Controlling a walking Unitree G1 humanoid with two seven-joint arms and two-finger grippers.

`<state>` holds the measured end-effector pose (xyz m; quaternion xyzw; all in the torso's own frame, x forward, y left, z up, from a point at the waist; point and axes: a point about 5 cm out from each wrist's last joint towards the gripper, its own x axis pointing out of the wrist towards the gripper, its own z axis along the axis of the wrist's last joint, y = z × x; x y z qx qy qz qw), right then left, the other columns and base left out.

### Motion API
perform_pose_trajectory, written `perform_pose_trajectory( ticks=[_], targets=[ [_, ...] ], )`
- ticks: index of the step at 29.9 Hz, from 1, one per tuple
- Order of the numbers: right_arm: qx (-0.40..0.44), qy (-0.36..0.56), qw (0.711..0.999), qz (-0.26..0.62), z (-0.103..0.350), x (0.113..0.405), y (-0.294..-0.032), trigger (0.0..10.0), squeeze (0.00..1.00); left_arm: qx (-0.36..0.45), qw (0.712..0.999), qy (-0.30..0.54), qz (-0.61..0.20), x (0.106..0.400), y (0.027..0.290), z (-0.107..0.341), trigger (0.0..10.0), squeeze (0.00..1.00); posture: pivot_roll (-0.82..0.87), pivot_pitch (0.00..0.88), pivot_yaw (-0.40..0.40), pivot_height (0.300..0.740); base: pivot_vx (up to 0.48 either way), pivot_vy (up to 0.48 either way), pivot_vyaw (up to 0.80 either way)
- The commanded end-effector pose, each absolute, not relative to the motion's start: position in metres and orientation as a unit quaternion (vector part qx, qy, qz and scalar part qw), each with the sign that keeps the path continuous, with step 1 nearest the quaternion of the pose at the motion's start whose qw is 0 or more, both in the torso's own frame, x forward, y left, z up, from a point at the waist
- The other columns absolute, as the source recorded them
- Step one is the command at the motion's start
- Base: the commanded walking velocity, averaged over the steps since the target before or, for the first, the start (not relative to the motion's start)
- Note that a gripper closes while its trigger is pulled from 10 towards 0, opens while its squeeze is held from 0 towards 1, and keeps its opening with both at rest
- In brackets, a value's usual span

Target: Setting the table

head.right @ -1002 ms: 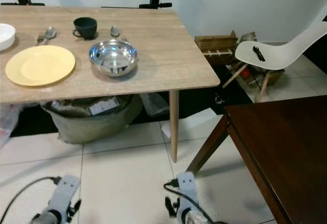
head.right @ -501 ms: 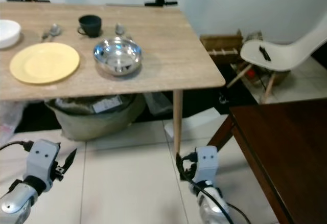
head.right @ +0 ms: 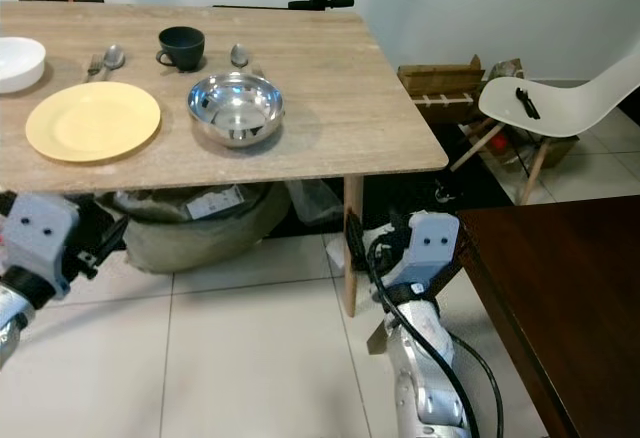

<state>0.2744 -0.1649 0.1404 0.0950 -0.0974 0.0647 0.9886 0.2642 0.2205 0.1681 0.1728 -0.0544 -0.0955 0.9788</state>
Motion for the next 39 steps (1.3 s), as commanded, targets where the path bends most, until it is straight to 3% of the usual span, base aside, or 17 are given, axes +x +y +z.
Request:
perform_pose_trajectory(
  ticks=[1,9,39],
  targets=[
    [0.107,-0.097,0.988,0.057,0.146,0.273,-0.167,10.0,0.0,0.152,0.983,-0.058,-0.088,0.264,0.218,0.172,10.0,0.0,-0.06,0.0,0.015,0.74,0.0,0.0,0.0],
    [0.089,-0.125,0.986,0.06,0.169,0.284,-0.164,10.0,0.0,0.147,0.98,-0.105,-0.079,0.274,0.21,0.197,10.0,0.0,-0.06,0.0,0.017,0.74,0.0,0.0,0.0],
    [0.1,-0.102,0.989,0.044,0.166,0.289,-0.165,10.0,0.0,0.167,0.976,-0.113,-0.087,0.282,0.205,0.209,10.0,0.0,-0.05,0.0,0.031,0.74,0.477,0.0,0.0]
  ],
)
